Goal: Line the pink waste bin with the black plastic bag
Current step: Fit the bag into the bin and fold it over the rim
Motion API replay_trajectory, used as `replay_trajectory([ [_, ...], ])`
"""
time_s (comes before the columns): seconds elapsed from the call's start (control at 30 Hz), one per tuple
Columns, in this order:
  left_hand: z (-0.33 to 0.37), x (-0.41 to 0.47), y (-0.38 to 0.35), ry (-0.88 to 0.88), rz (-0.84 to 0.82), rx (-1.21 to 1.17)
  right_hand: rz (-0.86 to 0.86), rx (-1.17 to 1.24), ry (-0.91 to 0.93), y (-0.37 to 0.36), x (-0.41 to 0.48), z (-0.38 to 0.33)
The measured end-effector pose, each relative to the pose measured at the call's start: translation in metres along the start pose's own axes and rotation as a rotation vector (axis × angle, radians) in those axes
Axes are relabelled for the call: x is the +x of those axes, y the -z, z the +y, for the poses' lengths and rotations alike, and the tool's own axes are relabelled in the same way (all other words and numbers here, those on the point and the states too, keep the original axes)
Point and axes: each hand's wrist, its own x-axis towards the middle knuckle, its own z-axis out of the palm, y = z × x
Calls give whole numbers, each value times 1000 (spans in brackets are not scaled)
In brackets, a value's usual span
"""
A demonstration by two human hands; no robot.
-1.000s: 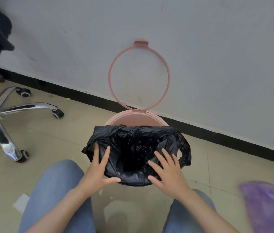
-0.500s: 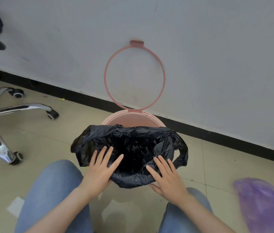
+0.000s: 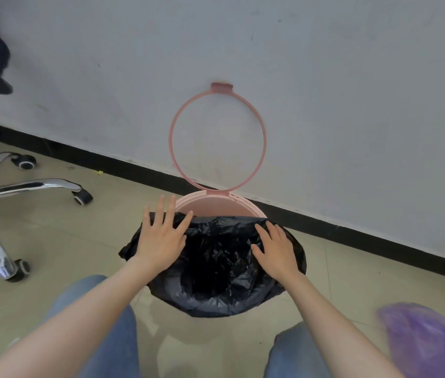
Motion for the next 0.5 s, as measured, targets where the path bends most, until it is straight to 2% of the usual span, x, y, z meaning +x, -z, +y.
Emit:
replay_trajectory([
  [0.1, -13, 16, -2, 56, 26, -23, -36, 38, -42, -1, 11, -6],
  [0.23, -26, 38, -8, -9, -27, -117, -69, 81, -92, -3, 21, -7],
  [0.37, -39, 49, -7, 71, -8, -430, -91, 26, -121, -9, 23, -9],
  [0.5, -50, 62, -19, 99, 65, -547, -117, -36, -119, -13, 21, -10],
])
